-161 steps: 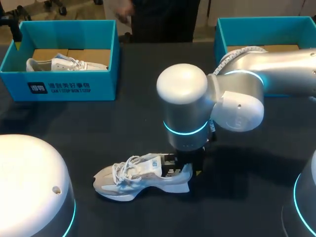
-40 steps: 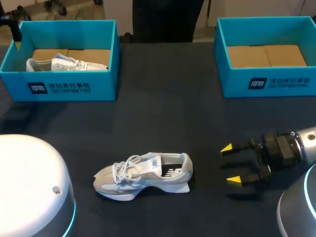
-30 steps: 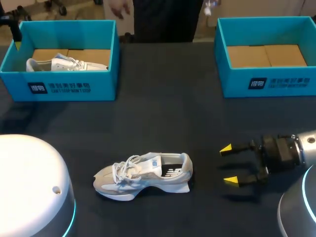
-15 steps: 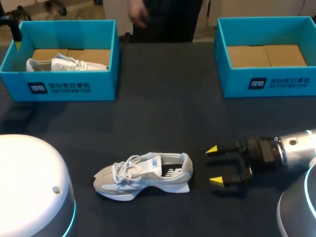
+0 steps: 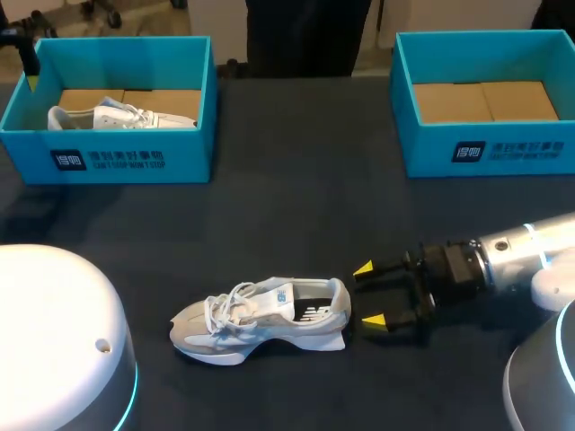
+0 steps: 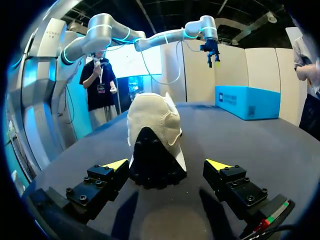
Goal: Take the shoe out of the shoebox, open the shoe tongue, remove and reinsert the insole, then place the shoe into the shoebox
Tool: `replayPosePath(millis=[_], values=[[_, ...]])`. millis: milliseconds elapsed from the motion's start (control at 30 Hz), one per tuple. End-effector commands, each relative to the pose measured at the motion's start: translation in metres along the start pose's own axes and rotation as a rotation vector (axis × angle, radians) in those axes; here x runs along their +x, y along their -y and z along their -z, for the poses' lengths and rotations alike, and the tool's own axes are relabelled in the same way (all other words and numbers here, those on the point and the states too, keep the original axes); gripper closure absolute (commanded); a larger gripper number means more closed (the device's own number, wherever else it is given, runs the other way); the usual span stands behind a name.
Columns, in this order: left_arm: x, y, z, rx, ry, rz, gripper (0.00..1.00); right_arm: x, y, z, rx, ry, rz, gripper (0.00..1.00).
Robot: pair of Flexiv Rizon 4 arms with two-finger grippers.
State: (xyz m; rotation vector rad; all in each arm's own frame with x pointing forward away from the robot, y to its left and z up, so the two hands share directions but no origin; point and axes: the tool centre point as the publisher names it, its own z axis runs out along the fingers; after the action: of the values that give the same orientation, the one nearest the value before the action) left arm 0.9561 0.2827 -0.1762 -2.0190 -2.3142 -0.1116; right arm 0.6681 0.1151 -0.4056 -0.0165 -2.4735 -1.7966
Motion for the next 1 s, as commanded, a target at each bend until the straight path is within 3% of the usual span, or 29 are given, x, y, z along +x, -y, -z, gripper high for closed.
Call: replayPosePath(millis=[33,1000], values=[[0.000,0.001,0.000,-0.001,-0.002,-0.001,0.00,-0.005,0.006,-0.010,-0.005,-0.017,-0.001,0.00],[0.000,0.001,0.000,-0.001,-0.002,-0.001,0.00,-0.006,0.004,-0.033,-0.019,-0.045,0.007,0.00]])
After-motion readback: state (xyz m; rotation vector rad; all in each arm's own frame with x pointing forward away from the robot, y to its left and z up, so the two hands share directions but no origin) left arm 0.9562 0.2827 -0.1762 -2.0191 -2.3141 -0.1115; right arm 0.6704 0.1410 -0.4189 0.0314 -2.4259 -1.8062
